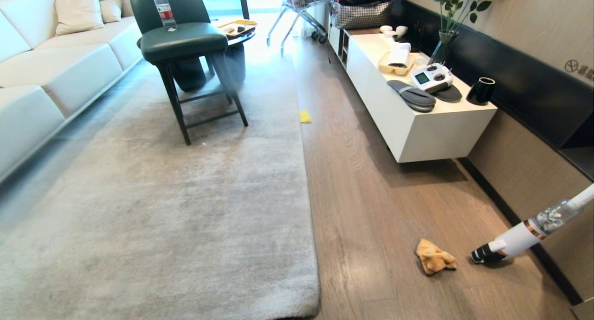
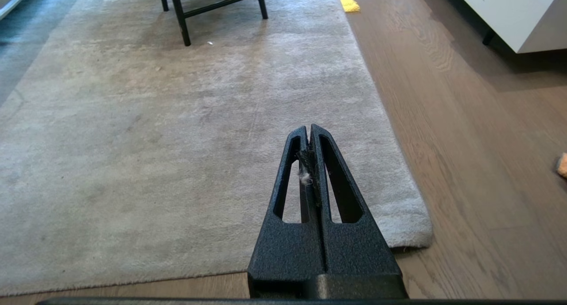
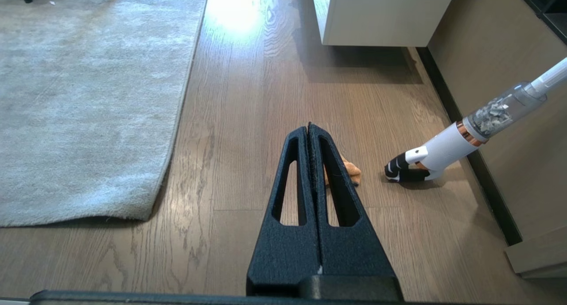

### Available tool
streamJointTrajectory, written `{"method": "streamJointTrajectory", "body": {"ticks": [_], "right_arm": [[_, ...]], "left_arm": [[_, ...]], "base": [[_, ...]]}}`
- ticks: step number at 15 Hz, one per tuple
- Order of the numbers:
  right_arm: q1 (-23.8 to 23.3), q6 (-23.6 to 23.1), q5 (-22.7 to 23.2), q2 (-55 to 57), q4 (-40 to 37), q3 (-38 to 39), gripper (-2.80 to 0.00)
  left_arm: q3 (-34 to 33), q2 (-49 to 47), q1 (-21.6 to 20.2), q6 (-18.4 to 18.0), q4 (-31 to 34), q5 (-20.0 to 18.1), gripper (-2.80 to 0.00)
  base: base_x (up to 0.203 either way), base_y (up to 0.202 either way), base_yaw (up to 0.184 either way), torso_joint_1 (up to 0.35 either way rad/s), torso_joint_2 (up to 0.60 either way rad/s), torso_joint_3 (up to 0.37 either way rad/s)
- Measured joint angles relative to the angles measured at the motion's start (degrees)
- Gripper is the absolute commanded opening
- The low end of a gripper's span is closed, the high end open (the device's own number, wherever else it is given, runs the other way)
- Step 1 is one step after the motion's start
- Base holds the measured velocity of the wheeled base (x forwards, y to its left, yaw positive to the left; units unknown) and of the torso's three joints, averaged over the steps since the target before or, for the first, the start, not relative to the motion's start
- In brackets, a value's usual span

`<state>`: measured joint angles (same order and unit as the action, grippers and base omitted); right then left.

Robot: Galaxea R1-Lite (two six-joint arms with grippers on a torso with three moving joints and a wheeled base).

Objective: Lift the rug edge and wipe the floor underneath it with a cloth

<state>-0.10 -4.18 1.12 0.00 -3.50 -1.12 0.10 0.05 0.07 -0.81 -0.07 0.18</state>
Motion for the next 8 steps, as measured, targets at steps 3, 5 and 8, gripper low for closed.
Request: {"method": "streamJointTrajectory", "body": {"ticks": [3, 5, 8], "right_arm": [[0.0, 0.0, 0.0, 0.0, 0.0, 0.0, -2.8], [0.0, 0.0, 0.0, 0.0, 0.0, 0.0, -2.8], [0.0, 0.0, 0.0, 0.0, 0.0, 0.0, -2.8]], "left_arm": [[0.0, 0.0, 0.0, 0.0, 0.0, 0.0, -2.8], [0.0, 0.0, 0.0, 0.0, 0.0, 0.0, -2.8], [0.0, 0.0, 0.0, 0.0, 0.0, -0.1, -2.8]], "base": [[0.0, 0.0, 0.0, 0.0, 0.0, 0.0], [0.0, 0.0, 0.0, 0.0, 0.0, 0.0], [0.0, 0.0, 0.0, 0.002, 0.0, 0.055]]}}
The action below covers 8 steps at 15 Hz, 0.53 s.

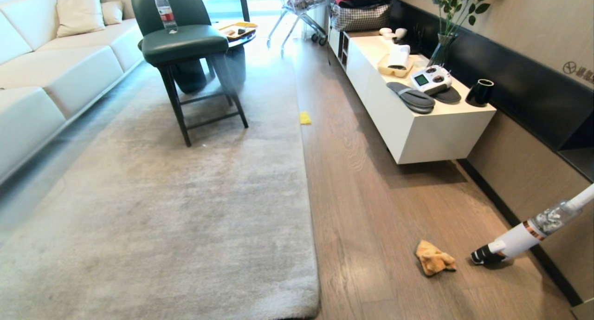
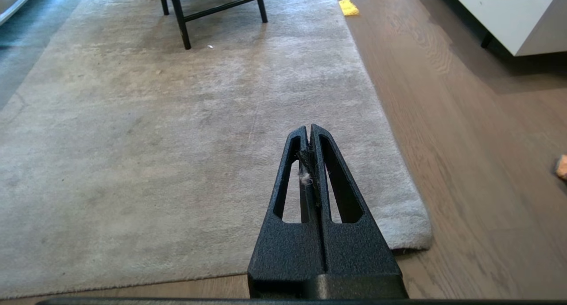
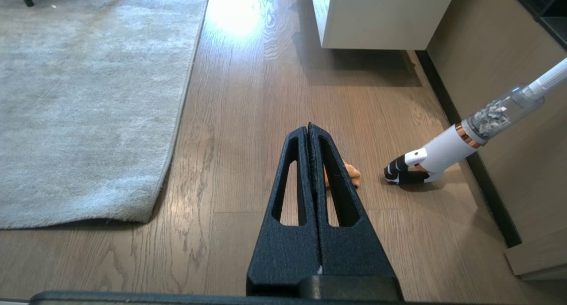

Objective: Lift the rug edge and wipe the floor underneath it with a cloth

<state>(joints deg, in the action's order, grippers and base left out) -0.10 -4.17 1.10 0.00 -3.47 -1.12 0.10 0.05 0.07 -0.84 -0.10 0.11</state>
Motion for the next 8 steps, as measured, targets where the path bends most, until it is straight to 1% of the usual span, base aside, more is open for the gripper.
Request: {"method": "streamJointTrajectory", "body": {"ticks": [8], "right_arm": [[0.0, 0.0, 0.0, 0.0, 0.0, 0.0, -2.8]], "left_arm": [[0.0, 0.0, 0.0, 0.4, 0.0, 0.1, -2.8]], "base": [[0.0, 0.0, 0.0, 0.0, 0.0, 0.004]]}}
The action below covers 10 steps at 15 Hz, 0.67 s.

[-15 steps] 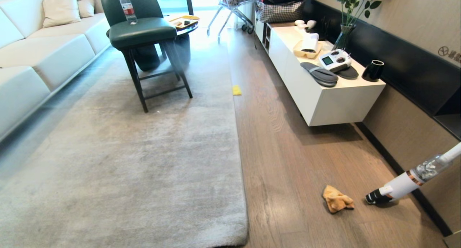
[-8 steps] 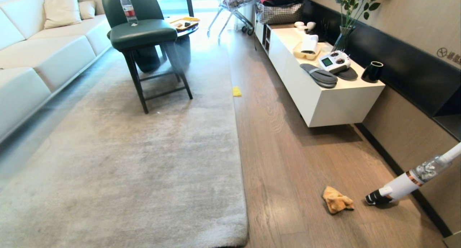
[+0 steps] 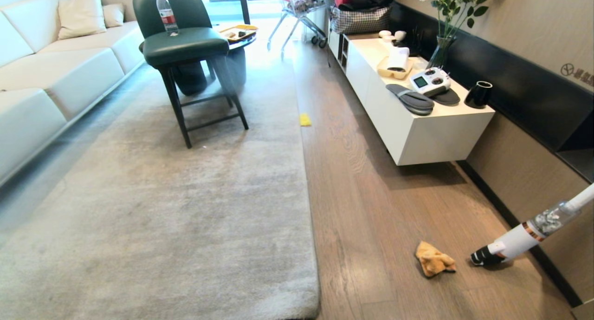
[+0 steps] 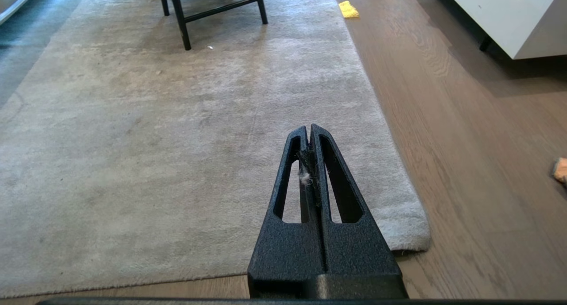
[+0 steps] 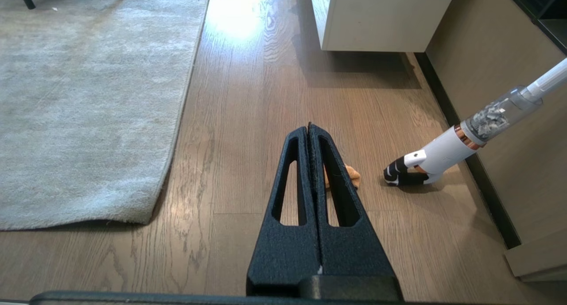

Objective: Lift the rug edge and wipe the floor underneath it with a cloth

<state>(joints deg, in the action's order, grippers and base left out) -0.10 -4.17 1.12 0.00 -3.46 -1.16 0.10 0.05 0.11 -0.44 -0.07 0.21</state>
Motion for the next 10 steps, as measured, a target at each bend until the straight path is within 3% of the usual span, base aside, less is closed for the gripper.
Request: {"method": "streamJointTrajectory", "body": {"ticks": [10], "right_arm": [[0.0, 0.0, 0.0, 0.0, 0.0, 0.0, -2.8]], "left_arm": [[0.0, 0.0, 0.0, 0.0, 0.0, 0.0, -2.8]], "base": [[0.0, 0.0, 0.0, 0.0, 0.0, 0.0]]}}
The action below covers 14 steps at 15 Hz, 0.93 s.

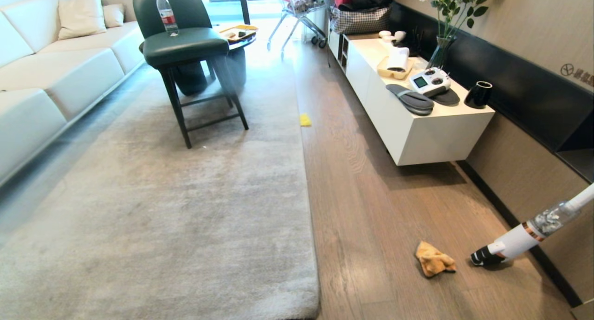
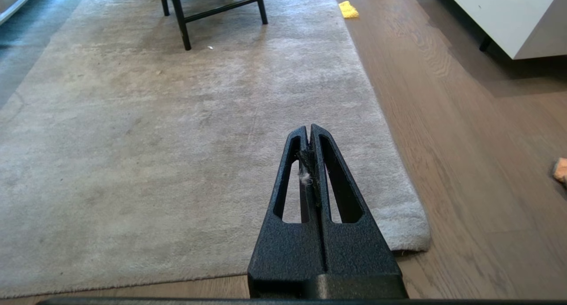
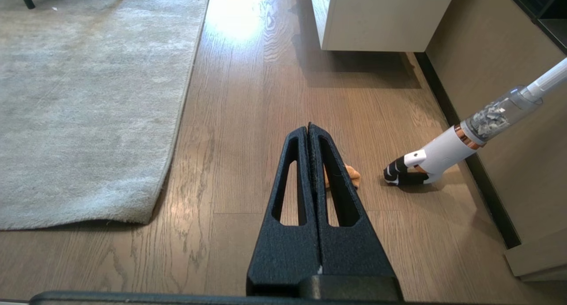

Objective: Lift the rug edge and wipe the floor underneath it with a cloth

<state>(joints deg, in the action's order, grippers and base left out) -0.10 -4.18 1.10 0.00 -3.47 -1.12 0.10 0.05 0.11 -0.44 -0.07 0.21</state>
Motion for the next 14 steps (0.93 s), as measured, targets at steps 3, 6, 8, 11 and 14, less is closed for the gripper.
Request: {"method": "streamJointTrajectory", "body": {"ticks": [3, 6, 8, 11, 14], "right_arm": [[0.0, 0.0, 0.0, 0.0, 0.0, 0.0, -2.8], [0.0, 0.0, 0.0, 0.0, 0.0, 0.0, -2.8], [0.0, 0.0, 0.0, 0.0, 0.0, 0.0, -2.8], [0.0, 0.0, 0.0, 0.0, 0.0, 0.0, -2.8], [0.0, 0.0, 0.0, 0.0, 0.0, 0.0, -2.8]], "left_arm": [[0.0, 0.0, 0.0, 0.0, 0.0, 0.0, -2.8], [0.0, 0.0, 0.0, 0.0, 0.0, 0.0, -2.8], [0.0, 0.0, 0.0, 0.0, 0.0, 0.0, -2.8], [0.0, 0.0, 0.0, 0.0, 0.0, 0.0, -2.8], [0.0, 0.0, 0.0, 0.0, 0.0, 0.0, -2.8]], "base": [[0.0, 0.0, 0.0, 0.0, 0.0, 0.0], [0.0, 0.0, 0.0, 0.0, 0.0, 0.0], [0.0, 0.0, 0.0, 0.0, 0.0, 0.0], [0.0, 0.0, 0.0, 0.0, 0.0, 0.0], [0.0, 0.0, 0.0, 0.0, 0.0, 0.0]]}}
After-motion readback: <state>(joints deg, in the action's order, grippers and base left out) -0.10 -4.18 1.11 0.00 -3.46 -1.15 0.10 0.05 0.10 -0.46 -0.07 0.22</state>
